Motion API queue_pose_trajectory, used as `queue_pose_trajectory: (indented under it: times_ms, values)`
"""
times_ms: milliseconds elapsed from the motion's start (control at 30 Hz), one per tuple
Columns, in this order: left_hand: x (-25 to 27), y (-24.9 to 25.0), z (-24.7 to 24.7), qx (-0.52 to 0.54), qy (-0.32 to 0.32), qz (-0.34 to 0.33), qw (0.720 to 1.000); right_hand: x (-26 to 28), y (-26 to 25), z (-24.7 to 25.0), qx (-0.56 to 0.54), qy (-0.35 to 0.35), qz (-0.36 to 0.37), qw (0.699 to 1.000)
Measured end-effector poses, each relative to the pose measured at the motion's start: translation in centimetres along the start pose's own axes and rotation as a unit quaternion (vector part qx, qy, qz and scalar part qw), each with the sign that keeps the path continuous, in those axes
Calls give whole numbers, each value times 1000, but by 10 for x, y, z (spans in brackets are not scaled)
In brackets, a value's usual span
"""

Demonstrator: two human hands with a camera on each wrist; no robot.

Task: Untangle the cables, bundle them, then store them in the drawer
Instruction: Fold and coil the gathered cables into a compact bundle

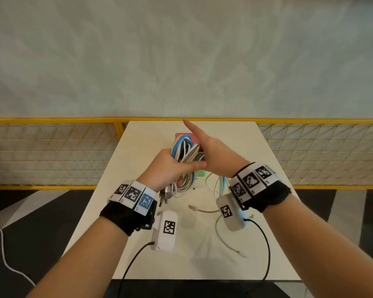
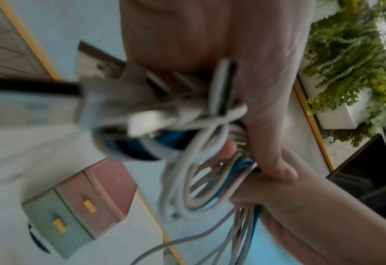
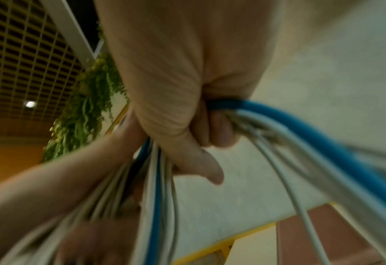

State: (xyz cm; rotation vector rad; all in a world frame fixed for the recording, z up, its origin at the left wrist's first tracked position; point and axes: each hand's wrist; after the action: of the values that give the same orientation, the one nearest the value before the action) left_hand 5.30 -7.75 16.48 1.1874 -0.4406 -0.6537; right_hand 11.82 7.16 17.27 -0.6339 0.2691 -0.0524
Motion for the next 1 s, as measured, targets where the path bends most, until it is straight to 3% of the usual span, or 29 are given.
queue_pose_trajectory:
  times_ms: [133,267,367,433,533,700,833,933,1000]
  values:
    - [1,1,-3,-32,-25,-14,999,6,4,19,-117,-65,5,991]
    - [0,5,-10,-22,4,-54,998,12,10,17,-213,11,-7,977]
    - [2,10,-7,50,42,-60,996,24,24,9,-186,73,-38,979]
    - [2,12,-5,70,57,-65,994,32,28,0,-152,72,-49,985]
    - [1,8,-9,137,40,-53,988,36,26,-11,-178,76,-60,979]
    - [1,3,-11,325,7,2,946,43,27,-12,-246,67,-64,965]
    - [1,3,-11,143,73,-16,987,46,16,-13,-310,123,-98,938]
    - [1,5,-13,60,118,-20,991,44,6,-19,-292,150,-81,941]
    - [3,6,-14,40,108,-33,993,44,0,-23,-290,151,-65,943]
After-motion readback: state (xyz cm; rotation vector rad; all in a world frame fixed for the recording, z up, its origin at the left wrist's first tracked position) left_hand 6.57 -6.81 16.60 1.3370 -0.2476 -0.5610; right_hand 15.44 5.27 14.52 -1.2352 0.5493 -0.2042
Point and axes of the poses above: each hand's wrist, its own x-axis away from the middle knuckle, its own z-axis out of the back of the hand, y = z × x, and after that the axes turned 5 degrees about y, right-handed
